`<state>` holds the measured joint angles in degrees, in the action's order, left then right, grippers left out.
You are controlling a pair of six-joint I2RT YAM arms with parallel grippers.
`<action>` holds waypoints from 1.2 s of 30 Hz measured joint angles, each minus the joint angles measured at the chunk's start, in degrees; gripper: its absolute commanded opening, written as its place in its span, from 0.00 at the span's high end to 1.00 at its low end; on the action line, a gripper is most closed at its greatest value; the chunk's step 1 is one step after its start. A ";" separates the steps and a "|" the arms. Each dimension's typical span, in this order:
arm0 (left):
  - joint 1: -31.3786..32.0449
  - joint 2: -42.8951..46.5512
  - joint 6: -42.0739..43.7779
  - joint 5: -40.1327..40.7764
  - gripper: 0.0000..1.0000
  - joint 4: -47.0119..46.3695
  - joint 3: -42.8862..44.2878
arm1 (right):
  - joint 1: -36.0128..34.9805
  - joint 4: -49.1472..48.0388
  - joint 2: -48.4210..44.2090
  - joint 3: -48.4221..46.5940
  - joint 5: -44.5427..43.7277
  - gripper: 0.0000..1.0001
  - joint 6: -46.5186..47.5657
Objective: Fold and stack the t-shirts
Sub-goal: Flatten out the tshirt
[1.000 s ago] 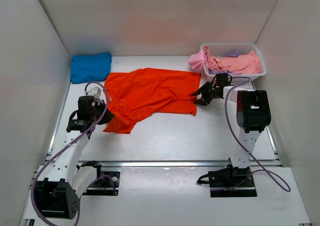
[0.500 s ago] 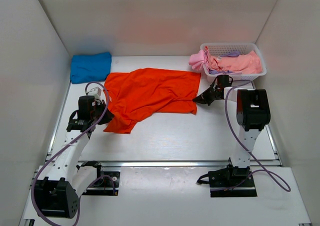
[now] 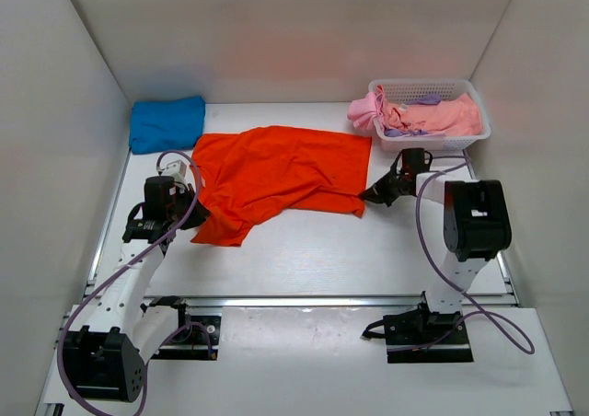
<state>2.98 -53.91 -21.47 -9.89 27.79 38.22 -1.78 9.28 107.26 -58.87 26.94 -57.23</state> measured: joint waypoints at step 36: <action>0.09 0.44 -0.22 -0.07 1.00 -0.09 -0.02 | -0.20 -5.66 -0.09 3.52 3.10 1.00 1.68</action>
<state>3.07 -53.47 -21.69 -9.96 27.70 38.20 -1.98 3.62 107.18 -55.35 30.04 -55.55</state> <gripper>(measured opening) 0.018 0.015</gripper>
